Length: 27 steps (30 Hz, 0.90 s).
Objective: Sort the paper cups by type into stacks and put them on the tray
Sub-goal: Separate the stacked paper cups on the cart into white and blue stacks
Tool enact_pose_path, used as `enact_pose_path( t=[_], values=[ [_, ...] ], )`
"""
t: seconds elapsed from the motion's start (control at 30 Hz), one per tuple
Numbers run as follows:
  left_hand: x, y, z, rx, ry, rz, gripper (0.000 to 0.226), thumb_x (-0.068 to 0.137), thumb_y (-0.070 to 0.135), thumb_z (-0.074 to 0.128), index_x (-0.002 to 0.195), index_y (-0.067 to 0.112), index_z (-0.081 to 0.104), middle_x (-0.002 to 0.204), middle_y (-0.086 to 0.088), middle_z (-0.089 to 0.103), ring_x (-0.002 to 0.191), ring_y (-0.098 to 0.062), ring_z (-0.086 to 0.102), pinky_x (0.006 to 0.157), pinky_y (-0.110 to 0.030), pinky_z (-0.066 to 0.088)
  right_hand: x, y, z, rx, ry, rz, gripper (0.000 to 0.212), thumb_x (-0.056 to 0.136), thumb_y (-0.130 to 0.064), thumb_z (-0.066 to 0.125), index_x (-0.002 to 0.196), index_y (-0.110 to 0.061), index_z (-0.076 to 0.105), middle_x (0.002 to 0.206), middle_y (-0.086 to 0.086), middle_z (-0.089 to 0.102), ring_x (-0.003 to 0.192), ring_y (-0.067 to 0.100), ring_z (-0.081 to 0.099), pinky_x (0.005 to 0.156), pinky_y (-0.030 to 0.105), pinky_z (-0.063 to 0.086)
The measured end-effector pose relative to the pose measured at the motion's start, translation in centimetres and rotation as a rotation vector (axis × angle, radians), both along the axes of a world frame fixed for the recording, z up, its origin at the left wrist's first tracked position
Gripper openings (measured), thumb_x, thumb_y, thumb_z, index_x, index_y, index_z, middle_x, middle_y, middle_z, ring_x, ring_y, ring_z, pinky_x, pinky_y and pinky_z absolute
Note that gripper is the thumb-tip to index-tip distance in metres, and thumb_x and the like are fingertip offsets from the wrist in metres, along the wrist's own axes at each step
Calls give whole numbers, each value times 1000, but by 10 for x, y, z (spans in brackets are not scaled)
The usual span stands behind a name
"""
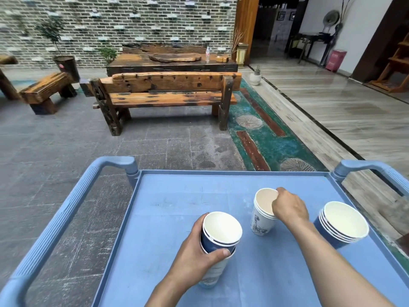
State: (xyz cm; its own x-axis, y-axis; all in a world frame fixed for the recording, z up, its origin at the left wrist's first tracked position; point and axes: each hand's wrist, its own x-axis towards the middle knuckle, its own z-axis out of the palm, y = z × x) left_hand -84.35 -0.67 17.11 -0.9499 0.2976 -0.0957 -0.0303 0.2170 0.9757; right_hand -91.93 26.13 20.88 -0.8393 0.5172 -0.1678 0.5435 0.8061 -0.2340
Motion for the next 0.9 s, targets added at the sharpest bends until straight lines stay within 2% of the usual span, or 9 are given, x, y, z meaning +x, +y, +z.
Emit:
enact_pose_path(
  t=[0.2, 0.3, 0.37, 0.4, 0.47, 0.53, 0.6, 0.73, 0.9],
  values=[
    [-2, 0, -2, 15, -8, -17, 80, 64, 34, 86, 131, 45, 43, 126, 27, 60, 119, 3, 55, 98, -26, 45, -4, 0, 7, -64, -11, -25, 43, 87, -16, 36, 128, -13, 49, 130, 18, 57, 118, 38, 51, 87, 40, 43],
    [-2, 0, -3, 29, -20, -10, 83, 64, 34, 86, 134, 41, 41, 127, 26, 59, 121, 2, 54, 100, -28, 44, 1, -6, 25, -15, 271, 14, 48, 89, -32, 42, 132, -10, 47, 132, 14, 56, 124, 34, 43, 94, 42, 39],
    [-2, 0, -4, 46, -36, -2, 87, 65, 35, 86, 138, 38, 38, 128, 27, 58, 123, 1, 52, 102, -29, 44, 9, -24, 42, -50, 485, 97, 46, 87, -41, 46, 126, -18, 55, 120, 7, 62, 116, 29, 49, 91, 37, 39],
    [-2, 0, -5, 55, -44, -1, 88, 65, 36, 85, 139, 38, 37, 128, 28, 58, 124, 1, 52, 102, -28, 44, 14, -37, 50, -128, 479, 168, 44, 85, -47, 46, 120, -22, 58, 108, 0, 65, 109, 26, 55, 84, 34, 40],
    [-1, 1, -6, 78, -57, -11, 86, 66, 38, 85, 137, 38, 38, 128, 27, 58, 124, 0, 53, 99, -24, 45, 25, -65, 58, -251, 259, 338, 44, 82, -55, 48, 115, -29, 60, 98, -8, 65, 101, 21, 61, 77, 28, 39],
    [-1, 0, -5, 99, -68, -19, 80, 68, 39, 85, 135, 37, 41, 128, 23, 59, 122, -3, 56, 95, -24, 48, 30, -87, 56, -239, 3, 474, 47, 82, -54, 53, 121, -28, 57, 110, -7, 66, 108, 19, 59, 83, 28, 42],
    [-1, -2, -6, 103, -78, -10, 78, 67, 41, 84, 133, 38, 42, 126, 25, 60, 121, -2, 56, 92, -23, 49, 34, -97, 50, -256, -104, 508, 40, 82, -41, 57, 119, -26, 59, 114, -5, 67, 105, 20, 62, 85, 30, 46],
    [2, -11, -16, 80, -107, -23, 84, 64, 35, 87, 132, 41, 38, 131, 19, 57, 122, -2, 56, 93, -24, 50, 37, -101, 34, -392, -67, 421, 17, 76, -15, 56, 86, -25, 65, 84, -4, 68, 58, 17, 68, 60, 26, 51],
    [5, -13, -26, -28, -128, -96, 85, 62, 29, 86, 126, 53, 35, 118, 32, 60, 111, 5, 60, 86, -20, 50, 36, -98, 36, -359, -17, 370, 18, 75, -14, 58, 76, -30, 65, 76, -7, 68, 50, 12, 65, 52, 21, 51]
  ],
)
